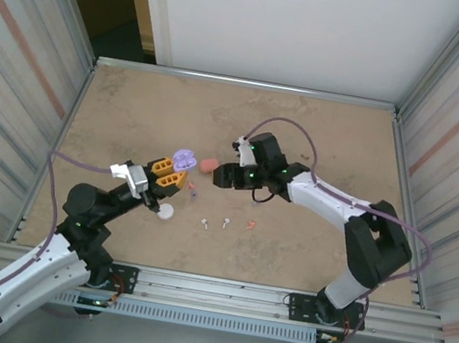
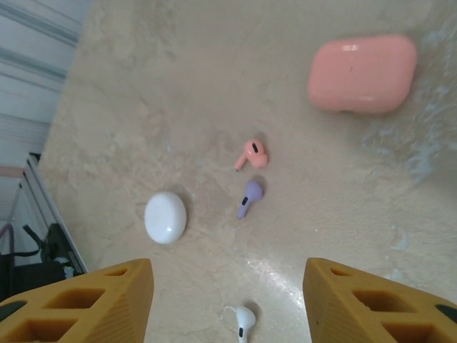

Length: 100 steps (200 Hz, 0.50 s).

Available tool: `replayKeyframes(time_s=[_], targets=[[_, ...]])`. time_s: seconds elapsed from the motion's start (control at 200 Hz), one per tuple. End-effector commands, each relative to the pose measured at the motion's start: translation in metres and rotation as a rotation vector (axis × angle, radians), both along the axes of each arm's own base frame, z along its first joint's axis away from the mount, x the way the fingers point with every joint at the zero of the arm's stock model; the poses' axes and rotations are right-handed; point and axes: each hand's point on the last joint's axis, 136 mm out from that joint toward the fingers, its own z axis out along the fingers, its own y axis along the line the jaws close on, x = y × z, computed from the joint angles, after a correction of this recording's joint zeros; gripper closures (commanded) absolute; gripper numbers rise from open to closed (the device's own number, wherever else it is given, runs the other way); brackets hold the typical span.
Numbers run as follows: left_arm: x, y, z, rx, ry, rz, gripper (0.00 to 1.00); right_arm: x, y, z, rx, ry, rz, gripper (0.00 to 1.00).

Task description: Insert the wireless bluetooth earbuds into the charging case

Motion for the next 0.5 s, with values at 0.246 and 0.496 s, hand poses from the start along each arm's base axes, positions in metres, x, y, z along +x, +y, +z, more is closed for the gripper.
replayKeyframes(time_s=[0.246,0.496], targets=[[-0.006,-0.002,0.004,-0.005,-0.025,-0.025,1.0,-0.005,0.033,-0.047,-0.093,0.126,-0.007,0.53],[-0.006,-0.002,0.004,-0.006,-0.024,-0.024,1.0,-0.006,0.051,-0.066,-0.132,0.147,0.011,0.55]])
